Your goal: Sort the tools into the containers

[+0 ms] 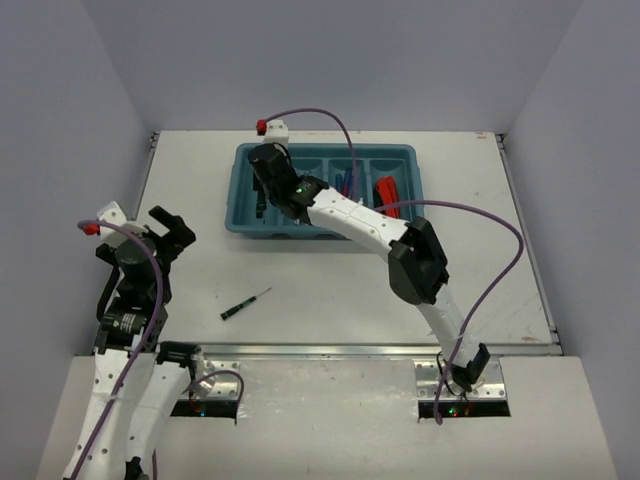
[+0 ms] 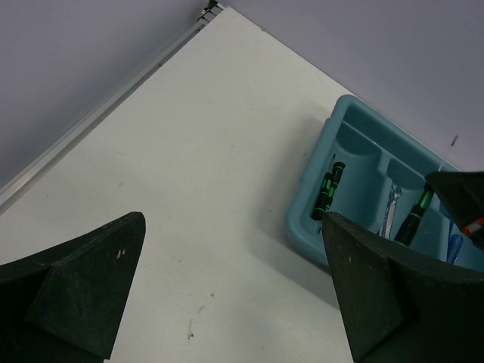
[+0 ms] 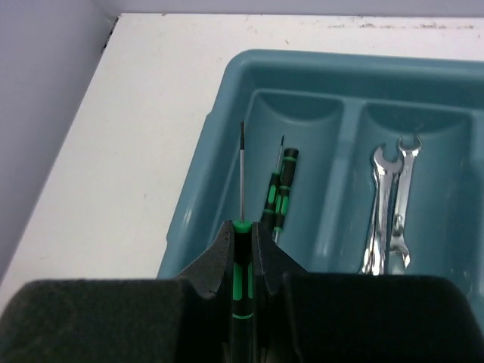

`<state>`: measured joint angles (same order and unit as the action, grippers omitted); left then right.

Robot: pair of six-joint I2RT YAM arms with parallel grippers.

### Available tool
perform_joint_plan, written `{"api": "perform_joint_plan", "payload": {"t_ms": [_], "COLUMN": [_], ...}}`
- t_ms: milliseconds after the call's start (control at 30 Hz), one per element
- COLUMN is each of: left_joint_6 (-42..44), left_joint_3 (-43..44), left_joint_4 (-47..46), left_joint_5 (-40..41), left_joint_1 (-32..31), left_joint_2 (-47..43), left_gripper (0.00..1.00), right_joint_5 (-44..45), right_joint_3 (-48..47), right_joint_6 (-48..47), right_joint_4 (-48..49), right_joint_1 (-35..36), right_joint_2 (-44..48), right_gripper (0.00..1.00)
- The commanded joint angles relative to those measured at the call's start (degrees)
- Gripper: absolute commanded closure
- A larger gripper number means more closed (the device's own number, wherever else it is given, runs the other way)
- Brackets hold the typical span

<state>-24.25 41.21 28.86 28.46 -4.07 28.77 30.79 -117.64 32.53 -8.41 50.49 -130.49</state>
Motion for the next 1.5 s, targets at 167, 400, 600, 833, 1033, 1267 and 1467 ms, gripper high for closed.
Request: {"api": "perform_joint_plan", "payload": {"t_ms": [167,400,600,833,1033,1267,1467], "left_joint_6": [0.78,0.77,-1.83,-4.73,-6.07,-5.72,-5.70], "left_joint_3": [-0.08,-0.15,1.06,1.71,1.61,1.67,1.59], "left_joint_4": [-3.18,-3.01,-0.59,1.94,2.88,2.52,2.41], "left_joint_5": [-2.86,-1.78,4.70,12.89,15.75,14.71,14.57], "left_joint_1": [-0.59,-0.59,-0.41,-0.31,-0.23,-0.23,-0.23], "left_joint_2": [-0.47,-1.20,-3.69,-8.08,-11.05,-10.52,-11.28], "left_gripper": [0.00,0.00,0.00,0.00,0.00,0.00,0.00], "right_joint_5": [1.53,3.00,13.87,16.85,8.47,5.52,3.66], "right_joint_3": [-12.90,-7.99,9.16,13.31,11.47,9.08,6.53], "right_joint_6": [-13.37,-8.60,5.18,22.94,33.66,56.07,61.33], "right_joint_4": [11.45,8.61,-2.19,-15.19,-20.50,-34.15,-36.96], "right_joint_1": [-0.31,-0.19,7.13,18.43,20.25,22.18,22.10], "right_joint_2": [-10.69,-4.98,7.71,10.97,7.35,2.20,-1.25], "right_gripper": [0.52,0.13,0.01,0.01,0.01,0.01,0.01]}}
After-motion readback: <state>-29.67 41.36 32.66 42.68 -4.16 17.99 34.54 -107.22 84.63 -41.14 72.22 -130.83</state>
